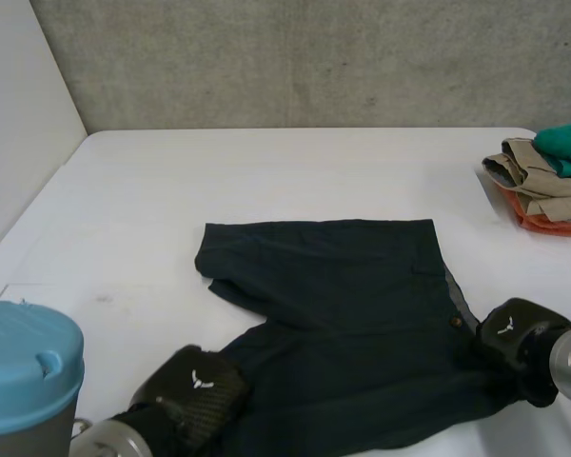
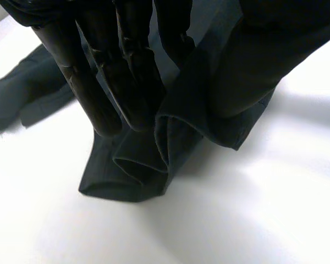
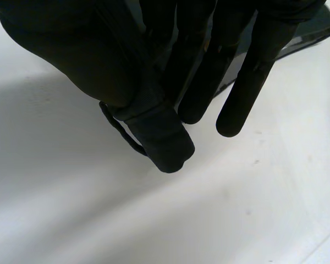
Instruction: Fold the laundry.
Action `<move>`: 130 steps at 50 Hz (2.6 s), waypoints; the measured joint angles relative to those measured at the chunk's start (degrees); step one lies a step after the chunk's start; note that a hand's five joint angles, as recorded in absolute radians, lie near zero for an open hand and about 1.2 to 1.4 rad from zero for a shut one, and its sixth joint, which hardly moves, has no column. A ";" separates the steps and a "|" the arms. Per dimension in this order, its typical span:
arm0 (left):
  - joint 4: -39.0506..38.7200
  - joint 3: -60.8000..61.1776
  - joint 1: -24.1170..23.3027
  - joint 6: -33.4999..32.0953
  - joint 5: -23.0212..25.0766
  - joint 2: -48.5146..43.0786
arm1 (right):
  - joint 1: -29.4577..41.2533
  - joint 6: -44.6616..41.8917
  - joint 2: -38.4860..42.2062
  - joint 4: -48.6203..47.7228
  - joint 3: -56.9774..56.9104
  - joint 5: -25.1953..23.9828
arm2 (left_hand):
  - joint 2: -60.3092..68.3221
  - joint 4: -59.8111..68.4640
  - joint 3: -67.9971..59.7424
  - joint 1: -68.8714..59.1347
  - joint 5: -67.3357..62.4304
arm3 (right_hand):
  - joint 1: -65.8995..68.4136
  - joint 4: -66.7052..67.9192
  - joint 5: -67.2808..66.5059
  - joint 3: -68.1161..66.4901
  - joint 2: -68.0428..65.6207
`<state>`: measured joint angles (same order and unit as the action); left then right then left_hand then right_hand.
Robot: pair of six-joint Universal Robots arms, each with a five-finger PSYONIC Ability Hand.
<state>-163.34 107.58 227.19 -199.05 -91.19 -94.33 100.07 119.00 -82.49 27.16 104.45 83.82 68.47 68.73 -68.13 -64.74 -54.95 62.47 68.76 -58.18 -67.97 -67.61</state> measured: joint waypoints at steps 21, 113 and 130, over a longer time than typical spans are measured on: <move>-30.15 -25.56 8.97 -9.59 -12.53 -25.71 | 11.22 13.46 24.76 -28.22 -27.26 -0.32 | 0.04 0.01 0.00 0.00 -2.22 | 1.08 0.01 -0.61 -0.20 0.00; -34.36 -12.02 11.59 -4.69 -5.59 -12.42 | 30.17 2.17 21.10 -58.07 -7.52 -18.26 | -56.81 -57.32 56.05 54.05 52.31 | -49.32 -55.48 54.33 55.06 55.12; -35.90 -24.62 6.45 3.53 -4.09 -16.97 | 9.85 64.04 2.71 -43.88 -10.83 -17.87 | -56.81 -57.32 56.05 54.05 52.30 | -49.32 -56.64 55.67 55.90 55.41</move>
<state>-199.24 82.96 233.64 -195.52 -95.27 -111.30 109.92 183.04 -79.77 -16.72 93.63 65.95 11.65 11.41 -12.08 -10.70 -2.65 13.15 12.12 -2.52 -12.07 -12.20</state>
